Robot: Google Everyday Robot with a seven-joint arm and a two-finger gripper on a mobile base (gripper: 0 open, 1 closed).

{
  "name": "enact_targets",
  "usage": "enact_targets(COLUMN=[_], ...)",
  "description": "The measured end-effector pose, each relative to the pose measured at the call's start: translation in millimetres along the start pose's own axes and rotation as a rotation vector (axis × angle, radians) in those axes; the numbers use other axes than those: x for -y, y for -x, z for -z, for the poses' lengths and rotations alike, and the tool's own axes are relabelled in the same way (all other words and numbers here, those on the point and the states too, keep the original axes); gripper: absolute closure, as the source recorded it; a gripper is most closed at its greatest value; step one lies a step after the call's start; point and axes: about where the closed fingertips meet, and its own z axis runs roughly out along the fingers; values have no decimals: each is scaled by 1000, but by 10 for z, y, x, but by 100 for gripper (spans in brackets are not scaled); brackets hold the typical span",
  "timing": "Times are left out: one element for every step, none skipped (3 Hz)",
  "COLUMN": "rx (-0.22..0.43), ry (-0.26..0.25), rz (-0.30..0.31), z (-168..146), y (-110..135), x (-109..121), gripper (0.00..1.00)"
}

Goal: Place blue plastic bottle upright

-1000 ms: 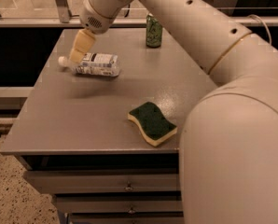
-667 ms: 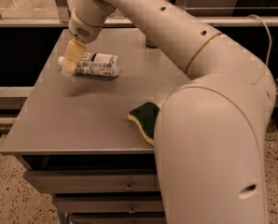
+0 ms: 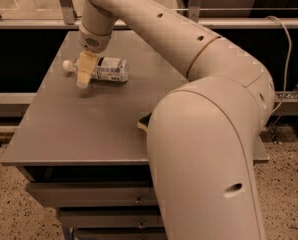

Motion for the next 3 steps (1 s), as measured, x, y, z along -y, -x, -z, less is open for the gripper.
enact_targets(rx=[-45,-91,-125], ry=[-19,-20,0], rz=[6,19,30], z=[17,14,-20], y=[-155,-209,-195], x=[123,185,176], gripper=[0,2,9])
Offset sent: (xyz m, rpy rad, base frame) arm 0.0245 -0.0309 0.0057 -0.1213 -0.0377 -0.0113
